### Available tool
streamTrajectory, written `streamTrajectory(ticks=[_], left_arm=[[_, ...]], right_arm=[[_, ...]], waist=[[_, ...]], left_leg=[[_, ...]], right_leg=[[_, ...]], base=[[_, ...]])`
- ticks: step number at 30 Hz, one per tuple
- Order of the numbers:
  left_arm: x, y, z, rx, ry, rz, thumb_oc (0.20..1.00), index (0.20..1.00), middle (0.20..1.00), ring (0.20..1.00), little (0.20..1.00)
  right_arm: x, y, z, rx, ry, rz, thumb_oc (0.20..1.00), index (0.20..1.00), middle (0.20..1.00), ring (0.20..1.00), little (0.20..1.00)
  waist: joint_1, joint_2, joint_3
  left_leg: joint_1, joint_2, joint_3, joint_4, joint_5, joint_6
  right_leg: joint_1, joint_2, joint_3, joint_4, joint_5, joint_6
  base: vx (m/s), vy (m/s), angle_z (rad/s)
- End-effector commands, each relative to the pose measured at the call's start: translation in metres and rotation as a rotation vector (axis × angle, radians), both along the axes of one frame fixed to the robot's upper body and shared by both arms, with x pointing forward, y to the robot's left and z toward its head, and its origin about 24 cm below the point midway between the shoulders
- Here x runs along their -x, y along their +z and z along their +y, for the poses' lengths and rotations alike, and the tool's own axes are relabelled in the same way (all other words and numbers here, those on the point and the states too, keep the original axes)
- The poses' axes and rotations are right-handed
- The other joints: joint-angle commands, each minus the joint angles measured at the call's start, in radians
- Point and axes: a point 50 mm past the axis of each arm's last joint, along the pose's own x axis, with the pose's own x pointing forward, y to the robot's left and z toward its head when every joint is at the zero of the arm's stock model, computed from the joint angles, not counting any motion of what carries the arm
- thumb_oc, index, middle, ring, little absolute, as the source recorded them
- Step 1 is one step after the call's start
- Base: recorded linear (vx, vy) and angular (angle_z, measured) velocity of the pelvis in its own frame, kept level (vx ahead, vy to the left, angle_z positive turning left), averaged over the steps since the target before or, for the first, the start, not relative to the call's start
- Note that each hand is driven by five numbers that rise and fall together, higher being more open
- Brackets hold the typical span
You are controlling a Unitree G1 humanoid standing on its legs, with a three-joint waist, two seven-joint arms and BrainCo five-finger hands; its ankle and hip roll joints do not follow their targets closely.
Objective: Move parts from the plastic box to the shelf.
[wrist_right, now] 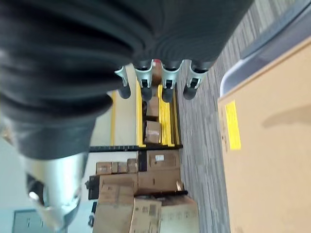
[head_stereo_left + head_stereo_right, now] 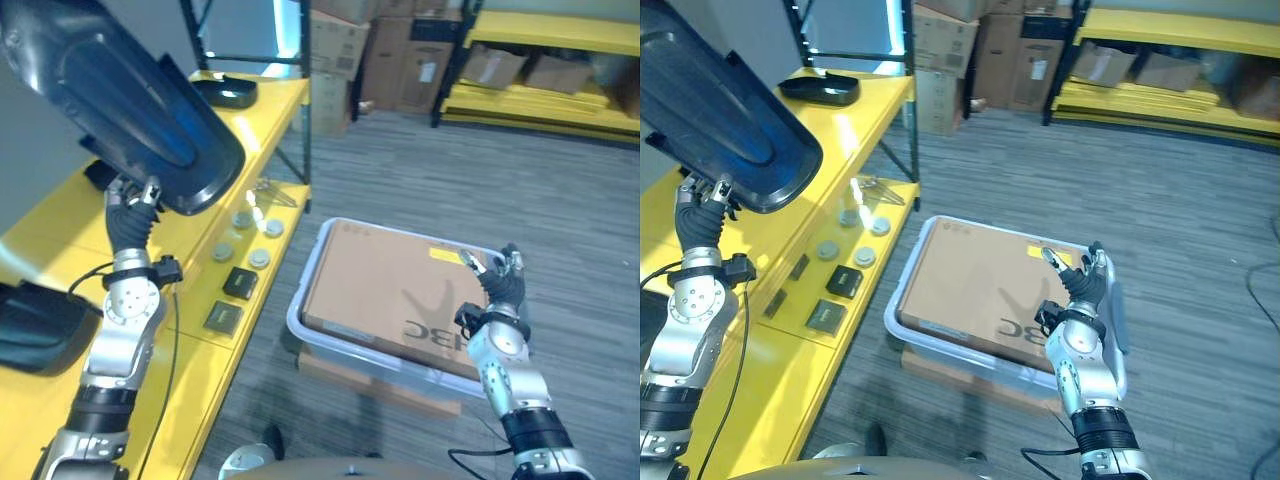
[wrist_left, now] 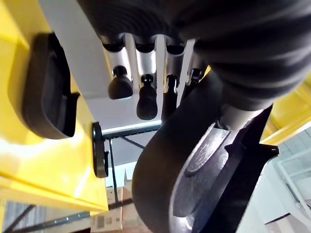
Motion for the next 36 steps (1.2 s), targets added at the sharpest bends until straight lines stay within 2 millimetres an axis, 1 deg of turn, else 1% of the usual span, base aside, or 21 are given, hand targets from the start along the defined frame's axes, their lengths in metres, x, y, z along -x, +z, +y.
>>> streamTrajectory(ticks=[1, 2, 3, 4, 5, 6, 8, 9, 10, 11, 12, 13, 16, 17, 20, 22, 23, 27, 30, 33, 36], left_arm=[[0.006, 0.046, 0.018, -0.145, 0.037, -0.191, 0.2, 0.2, 0.2, 0.2, 0.2], [0.017, 0.052, 0.034, -0.178, 0.074, -0.201, 0.2, 0.2, 0.2, 0.2, 0.2], [0.018, 0.053, 0.035, -0.177, 0.083, -0.201, 0.2, 0.2, 0.2, 0.2, 0.2], [0.02, 0.053, 0.041, -0.174, 0.079, -0.206, 0.2, 0.2, 0.2, 0.2, 0.2], [0.02, 0.051, 0.042, -0.168, 0.068, -0.208, 0.2, 0.2, 0.2, 0.2, 0.2], [0.022, 0.052, 0.046, -0.158, 0.07, -0.213, 0.2, 0.2, 0.2, 0.2, 0.2], [0.033, 0.052, 0.052, -0.155, 0.098, -0.235, 0.2, 0.2, 0.2, 0.2, 0.2], [0.044, 0.052, 0.056, -0.145, 0.116, -0.25, 0.2, 0.2, 0.2, 0.2, 0.2], [0.045, 0.052, 0.056, -0.145, 0.117, -0.249, 0.2, 0.2, 0.2, 0.2, 0.2], [0.052, 0.049, 0.059, -0.129, 0.118, -0.252, 0.2, 0.2, 0.2, 0.2, 0.2], [0.059, 0.047, 0.061, -0.108, 0.111, -0.261, 0.2, 0.2, 0.2, 0.2, 0.2], [0.062, 0.046, 0.062, -0.099, 0.116, -0.267, 0.2, 0.2, 0.2, 0.2, 0.2], [0.067, 0.043, 0.061, -0.086, 0.131, -0.28, 0.2, 0.2, 0.2, 0.2, 0.2], [0.067, 0.04, 0.058, -0.078, 0.131, -0.28, 0.2, 0.2, 0.2, 0.2, 0.2], [0.063, 0.036, 0.048, -0.079, 0.11, -0.278, 0.2, 0.2, 0.2, 0.2, 0.2], [0.062, 0.035, 0.046, -0.072, 0.097, -0.273, 0.2, 0.2, 0.2, 0.2, 0.2], [0.061, 0.033, 0.044, -0.062, 0.085, -0.27, 0.2, 0.2, 0.2, 0.2, 0.2], [0.057, 0.032, 0.038, -0.04, 0.05, -0.285, 0.2, 0.2, 0.2, 0.2, 0.2], [0.055, 0.031, 0.033, -0.028, 0.035, -0.298, 0.2, 0.2, 0.2, 0.2, 0.2], [0.053, 0.031, 0.029, -0.025, 0.042, -0.32, 0.2, 0.2, 0.2, 0.2, 0.2], [0.053, 0.03, 0.029, -0.022, 0.057, -0.323, 0.2, 0.2, 0.2, 0.2, 0.2]], right_arm=[[-0.003, 0.014, 0.007, 0.018, 0.038, -0.073, 1.0, 1.0, 1.0, 1.0, 1.0], [-0.001, 0.009, 0.013, 0.011, 0.03, -0.057, 1.0, 1.0, 1.0, 1.0, 1.0], [-0.001, 0.009, 0.014, 0.013, 0.033, -0.054, 1.0, 1.0, 1.0, 1.0, 1.0], [0.003, 0.003, 0.008, 0.048, -0.01, -0.011, 1.0, 1.0, 1.0, 1.0, 1.0], [0.007, 0.0, 0.003, 0.069, -0.032, 0.022, 1.0, 1.0, 1.0, 1.0, 1.0], [0.016, -0.012, -0.005, 0.131, -0.033, 0.139, 1.0, 1.0, 1.0, 1.0, 1.0], [0.033, -0.037, -0.019, 0.311, -0.006, 0.352, 1.0, 1.0, 1.0, 1.0, 1.0], [0.043, -0.055, -0.026, 0.343, 0.092, 0.453, 1.0, 1.0, 1.0, 1.0, 1.0], [0.043, -0.055, -0.026, 0.344, 0.094, 0.453, 1.0, 1.0, 1.0, 1.0, 1.0], [0.052, -0.069, -0.025, 0.41, 0.199, 0.533, 1.0, 1.0, 1.0, 1.0, 1.0], [0.06, -0.083, -0.02, 0.44, 0.299, 0.599, 1.0, 1.0, 1.0, 1.0, 1.0], [0.063, -0.089, -0.015, 0.465, 0.369, 0.621, 1.0, 1.0, 1.0, 1.0, 1.0], [0.077, -0.115, 0.012, 0.489, 0.613, 0.743, 1.0, 1.0, 1.0, 1.0, 1.0], [0.087, -0.131, 0.025, 0.462, 0.655, 0.806, 1.0, 1.0, 1.0, 1.0, 1.0], [0.102, -0.161, 0.032, 0.369, 0.637, 0.934, 1.0, 1.0, 1.0, 1.0, 1.0], [0.108, -0.169, 0.031, 0.369, 0.628, 0.996, 1.0, 1.0, 1.0, 1.0, 1.0], [0.116, -0.176, 0.028, 0.362, 0.604, 1.046, 1.0, 1.0, 1.0, 1.0, 1.0], [0.145, -0.188, 0.008, 0.356, 0.476, 1.18, 1.0, 1.0, 1.0, 1.0, 1.0], [0.163, -0.192, -0.006, 0.339, 0.351, 1.237, 1.0, 1.0, 1.0, 1.0, 1.0], [0.175, -0.188, -0.026, 0.503, 0.268, 1.299, 1.0, 1.0, 1.0, 1.0, 1.0], [0.177, -0.184, -0.035, 0.581, 0.271, 1.321, 1.0, 1.0, 1.0, 1.0, 1.0]], waist=[[0.03, -0.004, -0.064], [0.058, 0.005, -0.061], [0.059, 0.006, -0.062], [0.047, 0.012, -0.064], [0.036, 0.013, -0.064], [0.021, 0.01, -0.069], [0.03, -0.002, -0.058], [0.045, -0.006, -0.043], [0.042, -0.007, -0.047], [0.059, -0.012, -0.032], [0.073, -0.017, -0.018], [0.076, -0.018, -0.014], [0.101, -0.022, 0.011], [0.117, -0.023, 0.02], [0.154, -0.021, 0.034], [0.165, -0.017, 0.04], [0.168, -0.017, 0.046], [0.134, -0.009, 0.054], [0.11, -0.014, 0.055], [0.084, -0.016, 0.055], [0.08, -0.022, 0.052]], left_leg=[[-0.012, 0.006, -0.126, 0.031, -0.085, -0.006], [-0.028, -0.013, -0.191, 0.023, -0.08, 0.005], [-0.033, -0.014, -0.198, 0.022, -0.076, 0.007], [-0.052, -0.028, -0.273, 0.019, -0.066, 0.011], [-0.056, -0.035, -0.304, 0.019, -0.064, 0.01], [-0.083, -0.049, -0.351, 0.03, -0.055, 0.006], [-0.11, -0.058, -0.394, 0.03, -0.04, 0.003], [-0.134, -0.058, -0.414, 0.037, -0.025, -0.002], [-0.133, -0.058, -0.416, 0.035, -0.029, -0.003], [-0.148, -0.058, -0.426, 0.038, -0.022, -0.01], [-0.162, -0.059, -0.437, 0.04, -0.019, -0.017], [-0.177, -0.06, -0.445, 0.044, -0.012, -0.02], [-0.207, -0.061, -0.459, 0.046, 0.004, -0.037], [-0.221, -0.062, -0.468, 0.047, 0.013, -0.045], [-0.233, -0.068, -0.499, 0.05, 0.027, -0.057], [-0.235, -0.067, -0.495, 0.048, 0.033, -0.061], [-0.233, -0.06, -0.469, 0.045, 0.034, -0.066], [-0.249, -0.012, -0.273, 0.043, 0.045, -0.072], [-0.245, 0.009, -0.179, 0.052, 0.027, -0.078], [-0.254, 0.028, -0.087, 0.084, 0.015, -0.076], [-0.25, 0.026, -0.069, 0.115, -0.012, -0.067]], right_leg=[[-0.083, -0.058, -0.044, 0.086, -0.028, 0.075], [-0.095, -0.056, -0.02, 0.141, -0.07, 0.072], [-0.099, -0.054, -0.016, 0.145, -0.07, 0.07], [-0.132, 0.008, 0.071, 0.175, -0.11, 0.038], [-0.143, 0.036, 0.111, 0.194, -0.13, 0.026], [-0.164, 0.069, 0.146, 0.213, -0.14, 0.009], [-0.174, 0.092, 0.14, 0.224, -0.149, -0.008], [-0.182, 0.1, 0.125, 0.228, -0.148, -0.02], [-0.181, 0.1, 0.124, 0.226, -0.152, -0.019], [-0.182, 0.104, 0.112, 0.224, -0.153, -0.027], [-0.182, 0.109, 0.105, 0.221, -0.158, -0.035], [-0.187, 0.112, 0.098, 0.217, -0.155, -0.039], [-0.186, 0.118, 0.07, 0.215, -0.161, -0.048], [-0.184, 0.121, 0.053, 0.218, -0.166, -0.053], [-0.172, 0.127, 0.023, 0.229, -0.178, -0.064], [-0.166, 0.129, 0.011, 0.23, -0.179, -0.066], [-0.156, 0.13, -0.002, 0.232, -0.182, -0.066], [-0.136, 0.125, -0.066, 0.241, -0.182, -0.067], [-0.125, 0.114, -0.081, 0.257, -0.202, -0.063], [-0.115, 0.098, -0.105, 0.259, -0.202, -0.062], [-0.104, 0.082, -0.11, 0.247, -0.192, -0.055]], base=[[-0.04, 0.091, 0.54], [-0.03, 0.074, 0.85], [-0.02, 0.033, 1.15], [0.01, -0.003, 1.29], [0.02, -0.005, 1.74], [0.0, 0.007, 1.92], [-0.08, -0.019, 2.22], [-0.1, -0.041, 1.81], [-0.15, -0.052, 1.57], [-0.11, -0.058, 0.95], [-0.21, -0.056, 0.72], [-0.2, -0.053, 0.4], [-0.16, -0.039, 0.41], [-0.12, -0.065, 0.4], [-0.07, -0.042, 0.25], [-0.02, -0.007, 0.31], [-0.01, 0.024, 0.16], [0.0, 0.075, 0.53], [0.08, 0.082, 0.74], [0.09, 0.161, 0.43], [0.17, 0.206, 0.4]])
